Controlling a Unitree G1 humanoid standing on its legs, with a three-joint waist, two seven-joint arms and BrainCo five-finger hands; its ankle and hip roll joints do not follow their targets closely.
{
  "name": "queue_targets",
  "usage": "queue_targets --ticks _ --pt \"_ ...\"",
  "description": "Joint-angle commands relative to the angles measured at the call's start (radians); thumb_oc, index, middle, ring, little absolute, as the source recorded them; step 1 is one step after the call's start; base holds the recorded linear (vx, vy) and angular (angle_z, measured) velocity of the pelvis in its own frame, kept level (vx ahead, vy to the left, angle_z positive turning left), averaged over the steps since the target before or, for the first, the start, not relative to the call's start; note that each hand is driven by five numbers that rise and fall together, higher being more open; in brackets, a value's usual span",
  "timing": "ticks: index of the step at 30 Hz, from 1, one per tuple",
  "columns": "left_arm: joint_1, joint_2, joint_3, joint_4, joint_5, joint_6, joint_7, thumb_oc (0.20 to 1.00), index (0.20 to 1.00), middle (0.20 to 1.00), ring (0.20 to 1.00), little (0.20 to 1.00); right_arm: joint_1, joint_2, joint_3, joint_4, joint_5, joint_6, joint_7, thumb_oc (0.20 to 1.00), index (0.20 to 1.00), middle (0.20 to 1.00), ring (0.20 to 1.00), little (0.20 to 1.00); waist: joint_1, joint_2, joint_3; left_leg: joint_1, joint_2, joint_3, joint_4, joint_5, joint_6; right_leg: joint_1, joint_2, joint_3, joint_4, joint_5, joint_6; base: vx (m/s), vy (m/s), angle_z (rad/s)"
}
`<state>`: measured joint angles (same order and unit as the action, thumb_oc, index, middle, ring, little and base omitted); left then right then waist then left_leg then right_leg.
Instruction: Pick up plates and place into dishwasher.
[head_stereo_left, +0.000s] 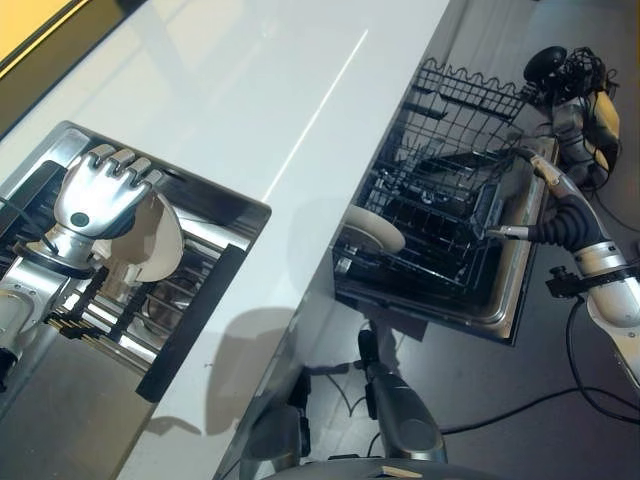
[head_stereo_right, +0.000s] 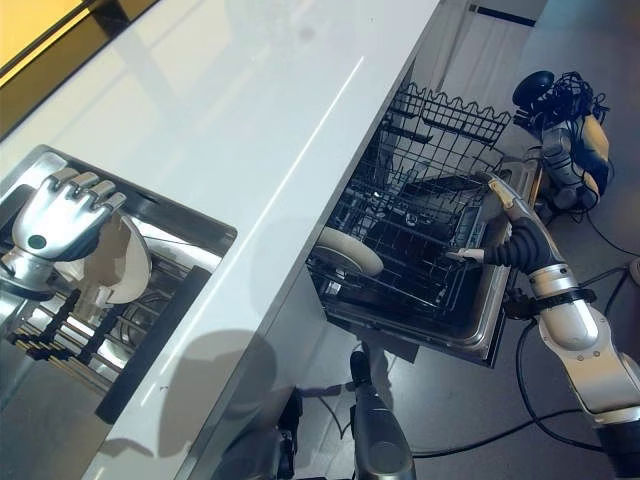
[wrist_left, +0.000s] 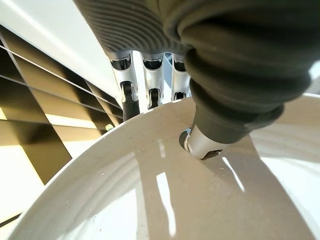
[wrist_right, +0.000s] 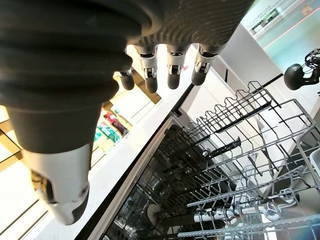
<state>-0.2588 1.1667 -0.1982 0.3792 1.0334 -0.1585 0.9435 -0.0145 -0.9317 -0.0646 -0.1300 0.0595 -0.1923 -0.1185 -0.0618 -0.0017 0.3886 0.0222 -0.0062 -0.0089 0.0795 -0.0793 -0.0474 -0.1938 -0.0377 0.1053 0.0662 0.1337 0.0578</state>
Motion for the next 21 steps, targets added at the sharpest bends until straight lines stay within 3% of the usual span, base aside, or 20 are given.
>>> queue_targets --ticks 1,11,21 --pt "0.07 -0.002 0.121 0.023 -0.071 0.048 0.113 0.2 0.2 0.2 0.2 0.2 0.029 0.005 -0.032 -0.034 0.0 -0.037 -0.008 1.0 1.0 1.0 1.0 1.0 0.009 -0.022 -0.096 -0.119 -0.069 -0.005 0.106 -0.037 0.081 0.038 -0.114 0.001 0.114 -0.122 0.132 0.06 -0.016 0.08" --pt "0.148 -0.098 0.27 -0.017 -0.074 -0.001 0.2 0.2 0.2 0.2 0.2 0.2 0.079 0.053 -0.054 -0.059 -0.01 -0.007 0.026 1.0 1.0 1.0 1.0 1.0 0.025 -0.041 -0.138 -0.064 -0.068 -0.02 0.082 -0.043 0.079 0.085 -0.114 -0.015 0.105 -0.13 0.138 0.08 -0.015 0.02" --pt "0.204 -0.14 0.36 -0.063 -0.149 0.007 0.237 0.2 0.2 0.2 0.2 0.2 0.13 0.073 -0.074 -0.083 0.002 -0.004 0.052 1.0 1.0 1.0 1.0 1.0 0.033 -0.059 -0.16 -0.022 -0.066 -0.03 0.066 -0.05 0.08 0.124 -0.109 -0.02 0.095 -0.133 0.145 0.06 -0.013 0.03"
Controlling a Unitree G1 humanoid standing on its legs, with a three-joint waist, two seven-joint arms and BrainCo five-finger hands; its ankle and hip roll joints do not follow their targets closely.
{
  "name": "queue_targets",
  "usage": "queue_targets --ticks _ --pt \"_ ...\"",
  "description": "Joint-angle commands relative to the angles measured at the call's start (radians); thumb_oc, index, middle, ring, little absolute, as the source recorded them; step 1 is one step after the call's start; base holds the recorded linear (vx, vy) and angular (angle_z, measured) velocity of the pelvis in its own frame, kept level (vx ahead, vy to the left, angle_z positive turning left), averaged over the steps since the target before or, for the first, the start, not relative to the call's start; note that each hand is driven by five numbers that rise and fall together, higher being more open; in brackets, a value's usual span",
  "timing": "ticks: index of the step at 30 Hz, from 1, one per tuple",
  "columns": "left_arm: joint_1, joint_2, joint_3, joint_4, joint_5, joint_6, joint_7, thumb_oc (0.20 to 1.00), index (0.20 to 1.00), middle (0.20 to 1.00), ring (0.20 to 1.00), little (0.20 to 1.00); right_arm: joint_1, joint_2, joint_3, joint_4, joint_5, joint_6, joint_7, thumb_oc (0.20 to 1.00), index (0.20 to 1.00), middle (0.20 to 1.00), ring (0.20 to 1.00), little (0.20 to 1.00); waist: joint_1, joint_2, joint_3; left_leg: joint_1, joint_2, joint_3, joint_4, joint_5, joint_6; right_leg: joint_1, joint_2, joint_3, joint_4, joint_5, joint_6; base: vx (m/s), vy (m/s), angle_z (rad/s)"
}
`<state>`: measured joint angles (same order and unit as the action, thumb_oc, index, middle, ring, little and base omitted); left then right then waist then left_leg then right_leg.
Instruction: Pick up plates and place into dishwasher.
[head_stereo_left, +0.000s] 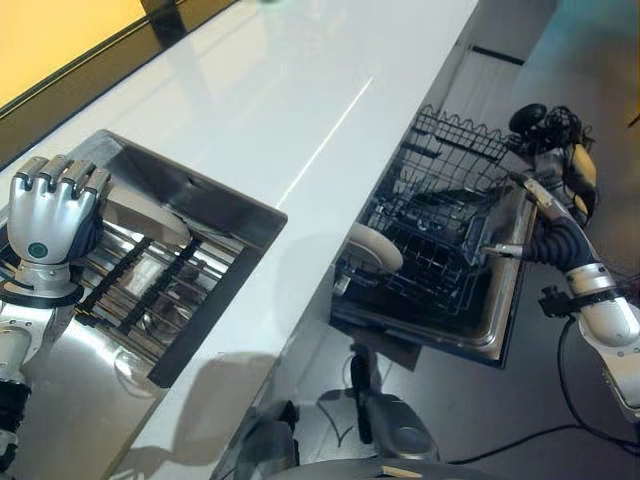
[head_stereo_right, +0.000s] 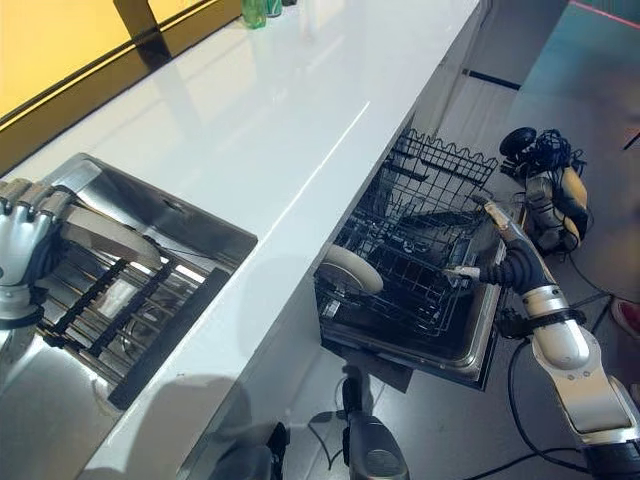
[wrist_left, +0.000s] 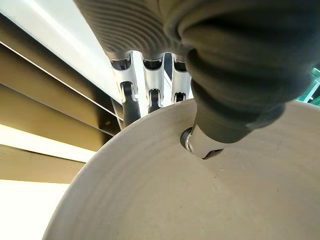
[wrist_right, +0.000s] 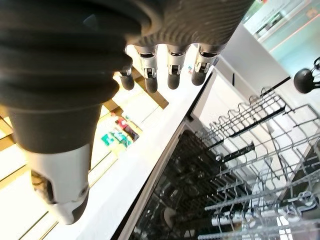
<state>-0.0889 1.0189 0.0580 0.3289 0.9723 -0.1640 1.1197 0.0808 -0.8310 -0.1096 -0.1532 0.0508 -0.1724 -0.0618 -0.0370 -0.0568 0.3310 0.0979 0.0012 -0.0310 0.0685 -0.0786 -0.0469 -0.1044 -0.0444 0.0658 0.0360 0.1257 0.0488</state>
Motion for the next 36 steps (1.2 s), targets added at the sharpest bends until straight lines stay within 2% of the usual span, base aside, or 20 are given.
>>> queue_targets --ticks 1,3,8,14,20,25,31,36 --pt "0.037 0.002 0.111 -0.016 -0.095 0.012 0.064 0.2 0.2 0.2 0.2 0.2 0.036 -0.026 -0.029 -0.059 0.011 -0.026 -0.005 1.0 1.0 1.0 1.0 1.0 0.01 -0.006 -0.103 -0.095 -0.073 -0.009 0.076 -0.051 0.08 0.037 -0.102 0.019 0.125 -0.125 0.155 0.05 -0.024 -0.03" --pt "0.039 -0.01 0.12 -0.025 -0.116 0.012 0.067 0.2 0.2 0.2 0.2 0.2 0.036 -0.021 -0.023 -0.059 0.006 -0.028 -0.017 1.0 1.0 1.0 1.0 1.0 0.012 -0.009 -0.102 -0.091 -0.072 -0.012 0.075 -0.05 0.08 0.044 -0.101 0.018 0.124 -0.124 0.156 0.04 -0.023 0.0" --pt "0.036 -0.031 0.146 -0.033 -0.177 -0.014 0.064 0.2 0.2 0.2 0.2 0.2 0.037 -0.008 -0.034 -0.057 0.0 -0.041 -0.118 1.0 1.0 1.0 1.0 1.0 0.019 -0.019 -0.107 -0.078 -0.069 -0.021 0.067 -0.05 0.08 0.062 -0.096 0.014 0.117 -0.124 0.157 0.02 -0.029 0.0" --pt "0.045 -0.062 0.174 -0.083 -0.242 -0.02 0.047 0.2 0.2 0.2 0.2 0.2 0.032 0.022 -0.082 -0.077 0.01 -0.109 -0.241 1.0 1.0 1.0 1.0 1.0 0.024 -0.019 -0.126 -0.063 -0.066 -0.025 0.044 -0.05 0.08 0.077 -0.091 0.005 0.103 -0.131 0.157 -0.05 -0.013 -0.06" --pt "0.022 -0.094 0.167 -0.125 -0.313 -0.03 0.029 0.2 0.2 0.2 0.2 0.2 -0.037 0.016 -0.077 -0.147 0.056 -0.172 -0.233 1.0 1.0 1.0 1.0 1.0 0.032 -0.012 -0.166 -0.046 -0.069 -0.031 0.014 -0.047 0.076 0.091 -0.088 -0.002 0.093 -0.147 0.147 -0.08 0.012 0.02" --pt "-0.024 -0.143 0.126 -0.162 -0.362 -0.037 -0.004 0.2 0.2 0.2 0.2 0.2 -0.146 0.025 0.007 -0.221 0.141 -0.145 -0.146 1.0 1.0 1.0 1.0 1.0 0.047 -0.007 -0.203 -0.027 -0.073 -0.049 -0.012 -0.037 0.068 0.107 -0.087 -0.01 0.08 -0.15 0.135 -0.08 0.017 0.08" --pt "-0.134 -0.233 0.003 -0.202 -0.411 -0.014 -0.049 0.2 0.2 0.2 0.2 0.2 -0.348 0.088 0.23 -0.287 0.158 -0.041 -0.046 1.0 1.0 1.0 1.0 1.0 0.072 -0.004 -0.252 -0.001 -0.066 -0.075 -0.05 -0.026 0.053 0.14 -0.088 -0.039 0.063 -0.171 0.117 -0.08 0.005 0.07" --pt "-0.192 -0.289 -0.057 -0.22 -0.465 0.012 -0.061 0.2 0.2 0.2 0.2 0.2 -0.447 0.146 0.362 -0.301 0.179 0.014 -0.021 1.0 1.0 1.0 1.0 1.0 0.086 -0.003 -0.278 0.002 -0.056 -0.086 -0.065 -0.011 0.042 0.156 -0.088 -0.06 0.049 -0.175 0.108 -0.09 -0.022 0.14"
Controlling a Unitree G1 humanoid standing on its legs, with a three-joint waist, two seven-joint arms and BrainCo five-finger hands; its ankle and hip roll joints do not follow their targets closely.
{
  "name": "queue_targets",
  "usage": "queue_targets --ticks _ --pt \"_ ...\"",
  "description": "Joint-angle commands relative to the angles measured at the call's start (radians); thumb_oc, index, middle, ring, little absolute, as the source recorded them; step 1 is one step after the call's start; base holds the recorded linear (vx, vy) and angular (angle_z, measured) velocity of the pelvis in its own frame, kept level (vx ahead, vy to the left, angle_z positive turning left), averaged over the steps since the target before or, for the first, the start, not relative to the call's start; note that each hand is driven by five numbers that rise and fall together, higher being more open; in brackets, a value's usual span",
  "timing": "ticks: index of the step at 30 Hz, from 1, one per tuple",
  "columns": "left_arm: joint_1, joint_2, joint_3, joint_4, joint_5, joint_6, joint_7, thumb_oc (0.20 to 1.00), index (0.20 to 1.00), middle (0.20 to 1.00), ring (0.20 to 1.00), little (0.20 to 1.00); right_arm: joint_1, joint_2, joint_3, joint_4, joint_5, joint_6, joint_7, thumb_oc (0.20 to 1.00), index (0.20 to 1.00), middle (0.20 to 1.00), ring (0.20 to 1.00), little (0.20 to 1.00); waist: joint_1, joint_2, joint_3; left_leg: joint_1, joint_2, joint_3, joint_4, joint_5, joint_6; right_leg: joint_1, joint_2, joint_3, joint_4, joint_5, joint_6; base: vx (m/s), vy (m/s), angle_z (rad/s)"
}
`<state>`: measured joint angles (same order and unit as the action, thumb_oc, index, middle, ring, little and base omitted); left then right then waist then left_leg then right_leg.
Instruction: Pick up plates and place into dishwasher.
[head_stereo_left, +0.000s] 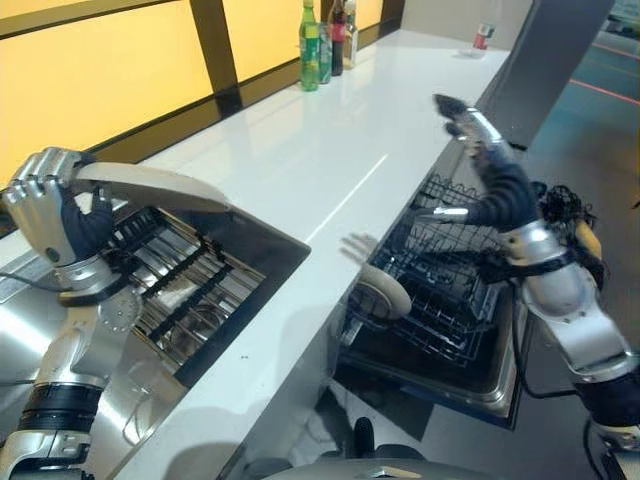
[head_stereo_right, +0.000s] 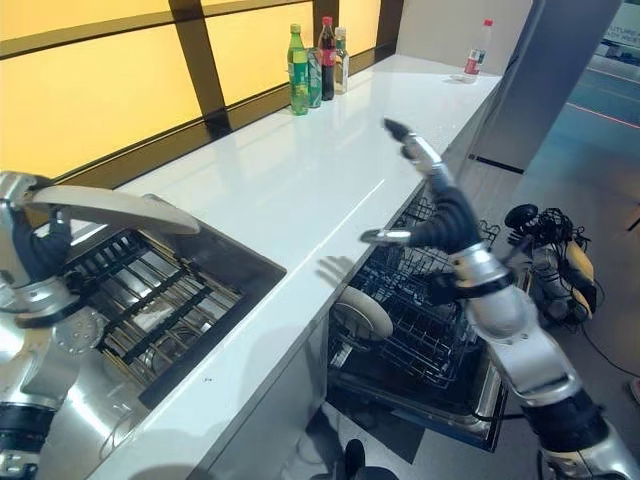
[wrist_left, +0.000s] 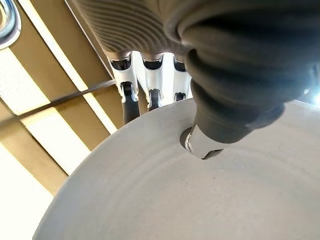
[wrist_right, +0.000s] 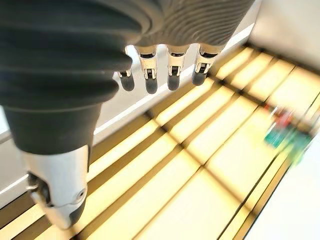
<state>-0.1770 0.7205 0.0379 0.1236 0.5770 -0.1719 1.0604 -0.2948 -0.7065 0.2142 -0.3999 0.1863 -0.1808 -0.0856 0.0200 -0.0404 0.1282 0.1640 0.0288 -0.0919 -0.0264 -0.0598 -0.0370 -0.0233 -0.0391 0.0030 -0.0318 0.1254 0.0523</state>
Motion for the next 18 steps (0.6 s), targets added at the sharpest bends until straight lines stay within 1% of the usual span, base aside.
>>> queue_targets --ticks 1,2,3,6,9,14,16,18 --pt "-0.117 -0.006 -0.052 -0.025 -0.086 0.025 -0.003 0.2 0.2 0.2 0.2 0.2 -0.098 0.043 0.075 -0.054 0.046 0.039 0.015 1.0 1.0 1.0 1.0 1.0 0.034 -0.019 -0.082 -0.067 -0.082 -0.029 0.028 -0.026 0.029 0.076 -0.092 -0.004 0.115 -0.176 0.101 -0.08 -0.029 0.17" --pt "-0.118 -0.008 -0.052 -0.027 -0.087 0.026 -0.004 0.2 0.2 0.2 0.2 0.2 -0.102 0.045 0.079 -0.054 0.047 0.041 0.016 1.0 1.0 1.0 1.0 1.0 0.033 -0.019 -0.083 -0.068 -0.082 -0.031 0.028 -0.026 0.029 0.076 -0.092 -0.006 0.114 -0.176 0.101 -0.1 -0.045 0.13" --pt "-0.13 -0.031 -0.068 -0.044 -0.09 0.038 -0.01 0.2 0.2 0.2 0.2 0.2 -0.125 0.066 0.117 -0.058 0.048 0.06 0.019 1.0 1.0 1.0 1.0 1.0 0.04 -0.02 -0.09 -0.071 -0.081 -0.034 0.027 -0.022 0.026 0.078 -0.091 -0.014 0.111 -0.178 0.098 -0.08 -0.041 0.1" --pt "-0.156 -0.058 -0.097 -0.088 -0.126 0.052 -0.034 0.2 0.2 0.2 0.2 0.2 -0.182 0.098 0.19 -0.065 0.078 0.099 0.017 1.0 1.0 1.0 1.0 1.0 0.051 -0.019 -0.101 -0.079 -0.08 -0.04 0.027 -0.017 0.021 0.083 -0.087 -0.027 0.103 -0.181 0.091 -0.1 -0.048 0.06" --pt "-0.171 -0.087 -0.123 -0.146 -0.151 0.069 -0.065 0.2 0.2 0.2 0.2 0.2 -0.22 0.13 0.241 -0.069 0.081 0.119 0.008 1.0 1.0 1.0 1.0 1.0 0.06 -0.018 -0.107 -0.087 -0.079 -0.043 0.027 -0.015 0.017 0.086 -0.085 -0.039 0.097 -0.183 0.086 -0.09 -0.043 0.09" --pt "-0.186 -0.128 -0.165 -0.244 -0.202 0.079 -0.118 0.2 0.2 0.2 0.2 0.2 -0.265 0.159 0.298 -0.074 0.047 0.152 -0.018 1.0 1.0 1.0 1.0 1.0 0.072 -0.015 -0.115 -0.092 -0.079 -0.051 0.021 -0.01 0.014 0.091 -0.081 -0.056 0.088 -0.187 0.082 -0.07 -0.038 0.07" --pt "-0.19 -0.147 -0.178 -0.287 -0.244 0.069 -0.154 0.2 0.2 0.2 0.2 0.2 -0.28 0.167 0.307 -0.072 0.041 0.165 -0.03 1.0 1.0 1.0 1.0 1.0 0.076 -0.013 -0.118 -0.095 -0.079 -0.053 0.019 -0.009 0.013 0.093 -0.08 -0.062 0.084 -0.187 0.081 -0.06 -0.035 0.14" --pt "-0.19 -0.16 -0.197 -0.33 -0.26 0.067 -0.179 0.2 0.2 0.2 0.2 0.2 -0.285 0.166 0.31 -0.076 0.043 0.163 -0.04 1.0 1.0 1.0 1.0 1.0 0.078 -0.012 -0.118 -0.097 -0.079 -0.055 0.018 -0.008 0.013 0.094 -0.08 -0.067 0.082 -0.187 0.082 -0.05 -0.035 0.11"
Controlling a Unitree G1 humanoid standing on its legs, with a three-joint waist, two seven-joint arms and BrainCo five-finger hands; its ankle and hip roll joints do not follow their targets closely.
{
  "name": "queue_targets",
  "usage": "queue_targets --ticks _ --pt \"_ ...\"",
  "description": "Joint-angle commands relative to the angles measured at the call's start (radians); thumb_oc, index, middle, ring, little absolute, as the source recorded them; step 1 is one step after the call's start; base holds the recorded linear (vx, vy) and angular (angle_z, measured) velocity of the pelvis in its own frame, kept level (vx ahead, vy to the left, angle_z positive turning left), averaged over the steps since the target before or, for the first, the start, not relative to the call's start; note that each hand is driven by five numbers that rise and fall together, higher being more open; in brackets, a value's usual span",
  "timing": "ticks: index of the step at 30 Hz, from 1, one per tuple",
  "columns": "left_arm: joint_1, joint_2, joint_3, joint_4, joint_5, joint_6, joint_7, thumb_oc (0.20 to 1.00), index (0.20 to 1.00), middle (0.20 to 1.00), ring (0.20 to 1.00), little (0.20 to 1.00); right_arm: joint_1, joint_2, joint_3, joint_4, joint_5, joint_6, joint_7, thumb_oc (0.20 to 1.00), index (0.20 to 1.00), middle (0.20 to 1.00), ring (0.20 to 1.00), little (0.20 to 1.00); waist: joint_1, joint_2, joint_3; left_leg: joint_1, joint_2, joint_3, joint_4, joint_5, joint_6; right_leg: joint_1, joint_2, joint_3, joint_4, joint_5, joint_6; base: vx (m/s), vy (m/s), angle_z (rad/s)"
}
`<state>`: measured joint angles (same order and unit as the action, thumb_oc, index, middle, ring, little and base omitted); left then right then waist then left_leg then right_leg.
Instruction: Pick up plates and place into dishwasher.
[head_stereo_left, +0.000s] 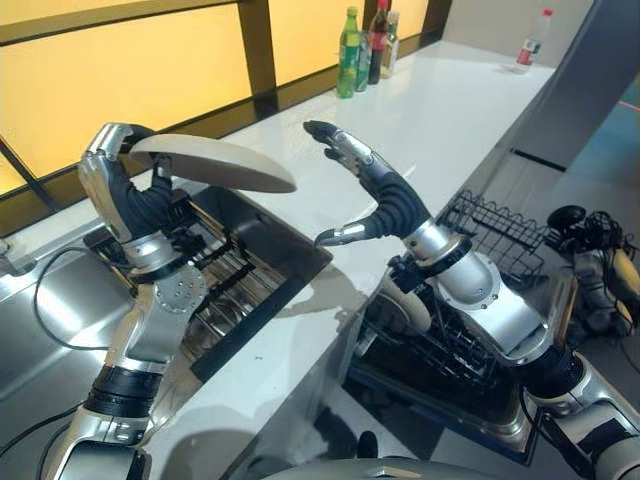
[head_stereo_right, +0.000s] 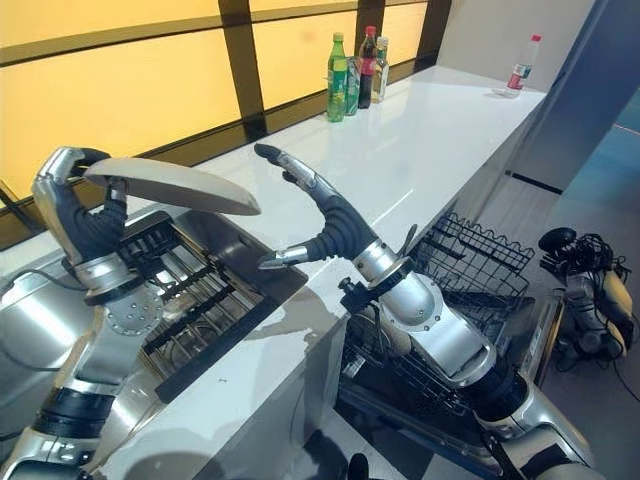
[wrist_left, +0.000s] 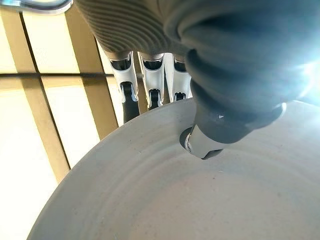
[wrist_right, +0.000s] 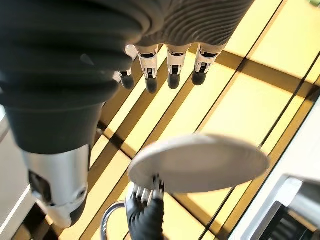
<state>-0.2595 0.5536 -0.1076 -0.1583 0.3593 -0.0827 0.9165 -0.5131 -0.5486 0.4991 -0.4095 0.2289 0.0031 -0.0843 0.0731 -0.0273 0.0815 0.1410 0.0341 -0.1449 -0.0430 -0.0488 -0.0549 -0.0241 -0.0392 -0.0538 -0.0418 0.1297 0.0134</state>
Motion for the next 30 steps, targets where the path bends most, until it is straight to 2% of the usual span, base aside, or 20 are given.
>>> queue_targets --ticks 1,5,10,21,22,23,24,30 --pt "-0.108 -0.004 -0.065 -0.073 -0.065 -0.035 -0.054 0.2 0.2 0.2 0.2 0.2 -0.073 0.01 0.028 -0.072 -0.008 -0.019 -0.043 1.0 1.0 1.0 1.0 1.0 0.026 -0.025 -0.071 -0.077 -0.085 -0.003 0.034 -0.017 0.03 0.094 -0.08 -0.013 0.091 -0.191 0.121 -0.06 -0.034 0.05" --pt "-0.119 -0.038 -0.114 -0.141 -0.114 -0.063 -0.13 0.2 0.2 0.2 0.2 0.2 -0.102 0.012 0.043 -0.086 -0.045 0.0 -0.05 1.0 1.0 1.0 1.0 1.0 0.029 -0.023 -0.069 -0.083 -0.085 -0.005 0.029 -0.015 0.031 0.095 -0.08 -0.02 0.084 -0.19 0.121 -0.05 -0.022 0.07" --pt "-0.125 -0.04 -0.157 -0.189 -0.14 -0.101 -0.204 0.2 0.2 0.2 0.2 0.2 -0.125 -0.007 0.046 -0.108 -0.068 0.003 -0.068 1.0 1.0 1.0 1.0 1.0 0.029 -0.02 -0.07 -0.085 -0.084 -0.004 0.023 -0.013 0.031 0.095 -0.081 -0.026 0.08 -0.188 0.123 -0.03 -0.005 0.06" --pt "-0.094 -0.024 -0.182 -0.205 -0.209 -0.165 -0.262 0.2 0.2 0.2 0.2 0.2 -0.122 -0.032 0.032 -0.102 -0.063 -0.023 -0.055 1.0 1.0 1.0 1.0 1.0 0.036 -0.017 -0.075 -0.095 -0.088 -0.01 0.024 -0.015 0.036 0.091 -0.087 -0.03 0.076 -0.183 0.129 -0.01 0.002 0.0" --pt "-0.095 -0.024 -0.185 -0.203 -0.206 -0.166 -0.262 0.2 0.2 0.2 0.2 0.2 -0.126 -0.03 0.034 -0.098 -0.065 -0.021 -0.054 0.875 0.875 0.875 0.875 0.875 0.037 -0.017 -0.075 -0.094 -0.089 -0.012 0.024 -0.015 0.037 0.092 -0.087 -0.029 0.076 -0.183 0.129 0.0 0.0 0.0" --pt "-0.095 -0.025 -0.186 -0.202 -0.204 -0.165 -0.261 0.2 0.2 0.2 0.2 0.2 -0.129 -0.028 0.036 -0.096 -0.066 -0.015 -0.051 0.564 0.564 0.564 0.564 0.564 0.037 -0.017 -0.076 -0.094 -0.09 -0.013 0.023 -0.015 0.037 0.092 -0.087 -0.028 0.075 -0.182 0.128 0.0 0.0 0.0" --pt "-0.099 -0.026 -0.189 -0.2 -0.204 -0.162 -0.257 0.2 0.2 0.2 0.2 0.2 -0.133 -0.024 0.037 -0.09 -0.07 -0.016 -0.043 0.2 0.2 0.2 0.2 0.2 0.038 -0.018 -0.076 -0.094 -0.09 -0.014 0.023 -0.014 0.037 0.092 -0.088 -0.027 0.075 -0.182 0.128 0.0 0.0 0.0" --pt "-0.119 -0.032 -0.201 -0.186 -0.187 -0.154 -0.241 0.2 0.2 0.2 0.2 0.2 -0.159 -0.023 0.054 -0.079 -0.092 0.008 -0.006 0.2 0.2 0.2 0.2 0.2 0.039 -0.019 -0.08 -0.094 -0.089 -0.017 0.019 -0.01 0.039 0.096 -0.088 -0.027 0.069 -0.179 0.126 0.0 0.0 0.0"
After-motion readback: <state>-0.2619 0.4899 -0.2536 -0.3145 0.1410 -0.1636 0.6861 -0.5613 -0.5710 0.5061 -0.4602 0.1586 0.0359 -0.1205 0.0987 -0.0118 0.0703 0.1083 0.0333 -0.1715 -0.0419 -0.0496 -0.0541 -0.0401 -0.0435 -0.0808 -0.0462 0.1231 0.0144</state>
